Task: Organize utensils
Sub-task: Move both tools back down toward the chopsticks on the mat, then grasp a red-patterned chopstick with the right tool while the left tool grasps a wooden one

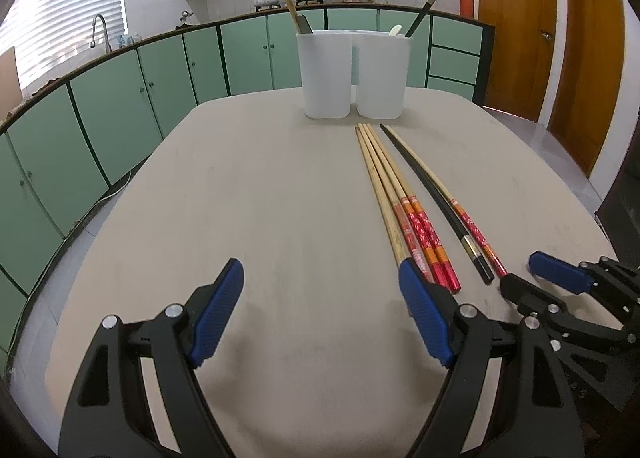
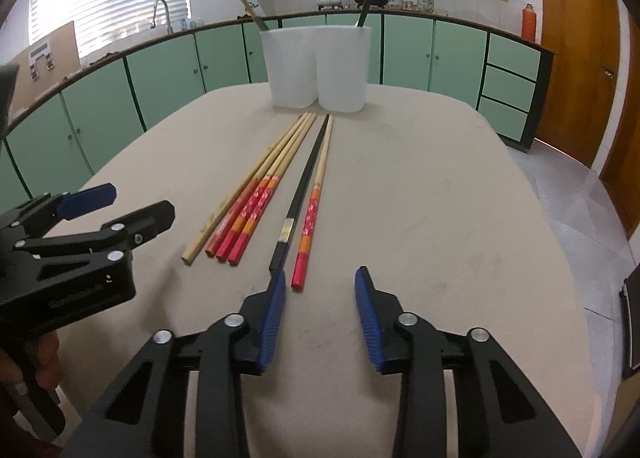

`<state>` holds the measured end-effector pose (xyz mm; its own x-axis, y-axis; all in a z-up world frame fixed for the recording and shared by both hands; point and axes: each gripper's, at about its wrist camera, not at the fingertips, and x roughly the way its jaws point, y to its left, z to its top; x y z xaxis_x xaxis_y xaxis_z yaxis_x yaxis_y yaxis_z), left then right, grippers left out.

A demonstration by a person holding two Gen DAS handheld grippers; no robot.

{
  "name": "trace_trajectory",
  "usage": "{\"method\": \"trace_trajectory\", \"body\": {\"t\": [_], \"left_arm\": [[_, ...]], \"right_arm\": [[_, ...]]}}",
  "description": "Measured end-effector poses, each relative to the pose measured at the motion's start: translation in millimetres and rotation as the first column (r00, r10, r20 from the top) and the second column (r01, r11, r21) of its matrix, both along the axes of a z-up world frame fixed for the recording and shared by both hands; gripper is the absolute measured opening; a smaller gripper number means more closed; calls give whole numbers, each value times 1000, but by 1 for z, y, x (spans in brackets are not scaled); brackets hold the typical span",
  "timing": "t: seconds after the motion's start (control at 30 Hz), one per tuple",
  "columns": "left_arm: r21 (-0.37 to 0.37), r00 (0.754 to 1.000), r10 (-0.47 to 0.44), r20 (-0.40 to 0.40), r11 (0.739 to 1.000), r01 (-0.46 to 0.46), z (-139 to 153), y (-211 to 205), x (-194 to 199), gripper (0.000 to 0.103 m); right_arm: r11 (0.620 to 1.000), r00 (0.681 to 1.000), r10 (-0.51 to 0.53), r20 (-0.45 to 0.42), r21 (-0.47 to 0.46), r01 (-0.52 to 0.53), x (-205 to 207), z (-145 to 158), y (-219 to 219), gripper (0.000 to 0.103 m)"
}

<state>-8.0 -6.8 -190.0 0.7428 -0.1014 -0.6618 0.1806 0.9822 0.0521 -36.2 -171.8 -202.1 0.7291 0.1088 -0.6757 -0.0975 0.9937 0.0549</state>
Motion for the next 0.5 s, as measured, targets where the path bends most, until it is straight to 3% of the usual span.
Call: {"method": "trace_trajectory", "body": {"t": [0.27, 0.4, 0.5], "left_arm": [[-15, 1000, -12, -1, 1000, 12, -3, -2, -2, 78], [-18, 1000, -24, -1, 1000, 24, -4, -6, -4, 78], [-22, 999, -34, -8, 999, 34, -5, -9, -5, 78]], "right_arm": [[999, 1000, -6, 13, -44, 6, 0, -3, 7, 31], [999, 1000, 4, 12, -35, -3, 1, -3, 6, 8], [1000, 1000, -1, 4, -13, 1, 1, -1, -1, 6]]}}
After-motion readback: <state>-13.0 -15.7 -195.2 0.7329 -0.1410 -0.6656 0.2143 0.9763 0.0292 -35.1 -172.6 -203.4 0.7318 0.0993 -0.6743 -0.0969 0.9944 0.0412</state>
